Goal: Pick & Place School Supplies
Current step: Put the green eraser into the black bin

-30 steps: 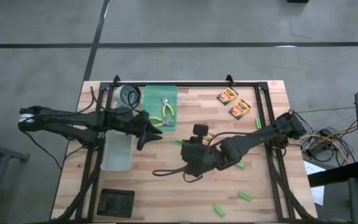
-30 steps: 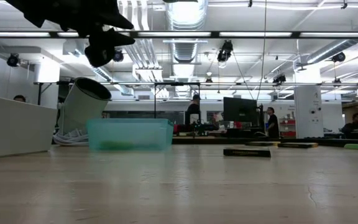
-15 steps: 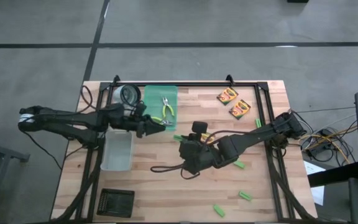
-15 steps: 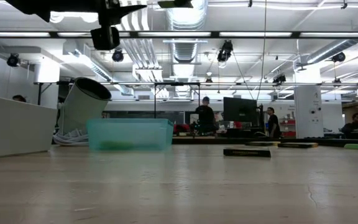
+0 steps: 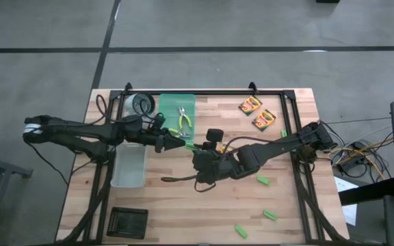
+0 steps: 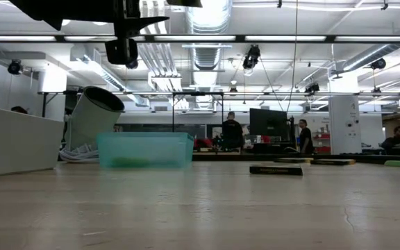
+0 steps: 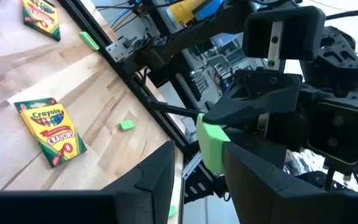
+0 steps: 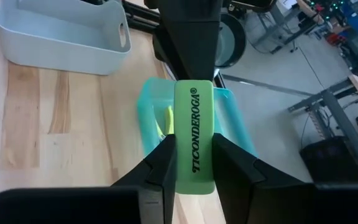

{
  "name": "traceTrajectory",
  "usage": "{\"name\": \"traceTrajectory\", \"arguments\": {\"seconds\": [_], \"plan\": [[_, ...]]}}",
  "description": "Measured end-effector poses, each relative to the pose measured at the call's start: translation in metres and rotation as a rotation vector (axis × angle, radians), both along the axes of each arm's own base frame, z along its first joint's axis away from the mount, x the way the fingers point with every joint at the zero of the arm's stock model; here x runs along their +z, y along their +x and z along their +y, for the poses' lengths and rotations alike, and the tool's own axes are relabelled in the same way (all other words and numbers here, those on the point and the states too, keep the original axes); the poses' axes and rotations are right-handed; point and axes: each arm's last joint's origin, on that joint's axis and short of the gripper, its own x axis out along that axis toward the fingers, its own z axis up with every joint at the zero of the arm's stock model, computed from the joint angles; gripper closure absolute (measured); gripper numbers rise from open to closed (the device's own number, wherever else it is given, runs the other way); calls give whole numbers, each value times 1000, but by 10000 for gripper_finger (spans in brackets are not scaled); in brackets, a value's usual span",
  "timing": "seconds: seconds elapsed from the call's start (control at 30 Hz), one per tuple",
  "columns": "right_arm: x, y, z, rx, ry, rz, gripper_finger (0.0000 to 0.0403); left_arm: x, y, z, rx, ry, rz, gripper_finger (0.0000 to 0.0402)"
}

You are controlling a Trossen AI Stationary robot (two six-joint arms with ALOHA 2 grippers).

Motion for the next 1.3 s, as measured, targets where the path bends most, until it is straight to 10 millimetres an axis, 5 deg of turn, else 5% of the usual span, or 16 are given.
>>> {"name": "traceTrajectory", "arguments": {"seconds": [1.3], "plan": [[6,9,-8,38,-23,-37,320,3,1,0,7,6,-38,262]]}}
